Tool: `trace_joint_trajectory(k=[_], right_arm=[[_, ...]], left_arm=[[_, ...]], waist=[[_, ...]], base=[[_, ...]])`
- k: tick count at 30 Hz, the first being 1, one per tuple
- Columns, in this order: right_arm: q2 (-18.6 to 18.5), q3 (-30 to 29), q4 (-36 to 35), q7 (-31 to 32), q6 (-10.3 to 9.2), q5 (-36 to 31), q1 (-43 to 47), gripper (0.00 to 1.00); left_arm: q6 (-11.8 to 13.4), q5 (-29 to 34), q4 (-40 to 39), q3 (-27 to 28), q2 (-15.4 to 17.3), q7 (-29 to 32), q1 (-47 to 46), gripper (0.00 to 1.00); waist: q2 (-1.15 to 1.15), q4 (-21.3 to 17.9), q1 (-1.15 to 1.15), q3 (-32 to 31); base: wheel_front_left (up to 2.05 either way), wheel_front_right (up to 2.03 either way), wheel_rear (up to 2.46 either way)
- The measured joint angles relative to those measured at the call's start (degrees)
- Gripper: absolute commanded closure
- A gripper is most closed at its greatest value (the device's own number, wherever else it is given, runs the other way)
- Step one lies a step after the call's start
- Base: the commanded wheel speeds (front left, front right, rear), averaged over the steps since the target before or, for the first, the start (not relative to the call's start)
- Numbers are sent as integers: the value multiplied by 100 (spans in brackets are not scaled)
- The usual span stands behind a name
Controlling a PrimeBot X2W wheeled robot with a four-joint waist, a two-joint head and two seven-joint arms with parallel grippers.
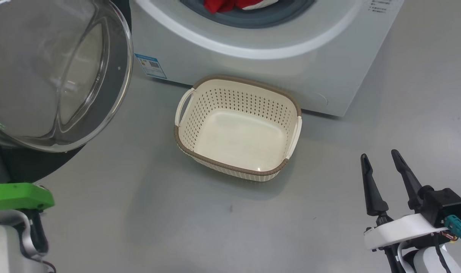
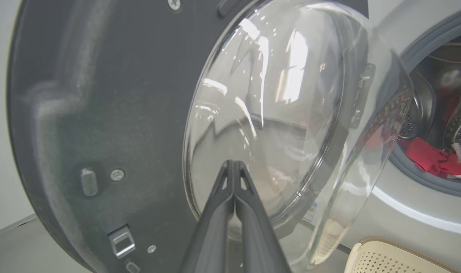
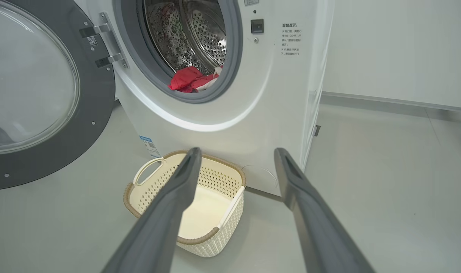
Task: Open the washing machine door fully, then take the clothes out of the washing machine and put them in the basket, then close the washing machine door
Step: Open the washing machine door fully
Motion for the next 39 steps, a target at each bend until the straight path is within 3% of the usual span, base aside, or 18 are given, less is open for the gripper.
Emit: trace_joint_trajectory(k=[17, 22, 37, 38, 39], right_arm=[[475, -69, 325, -218, -2, 323, 62, 0], [488, -97, 353, -222, -3, 339, 97, 0], [495, -198, 363, -278, -24, 339, 339, 0], [495, -215, 354, -279, -45, 339, 350, 0], [494, -225, 349, -279, -45, 338, 370, 0]], left_arm=[[-424, 283, -318, -708, -331, 1, 876, 100], [-633, 313, -481, -972, -407, 1, 1152, 100], [-815, 404, -891, -1771, -455, 1, 1808, 100], [-815, 404, -922, -1798, -456, 1, 1813, 85], [-816, 403, -958, -1812, -456, 1, 1814, 24]], waist=[[0, -642, 0, -824], [0, -963, 0, -1026], [0, -1816, -1, -1443], [0, -1839, 0, -1451], [0, -1856, 0, -1456]], base=[[0, 0, 0], [0, 0, 0], [0, 0, 0], [0, 0, 0], [0, 0, 0]])
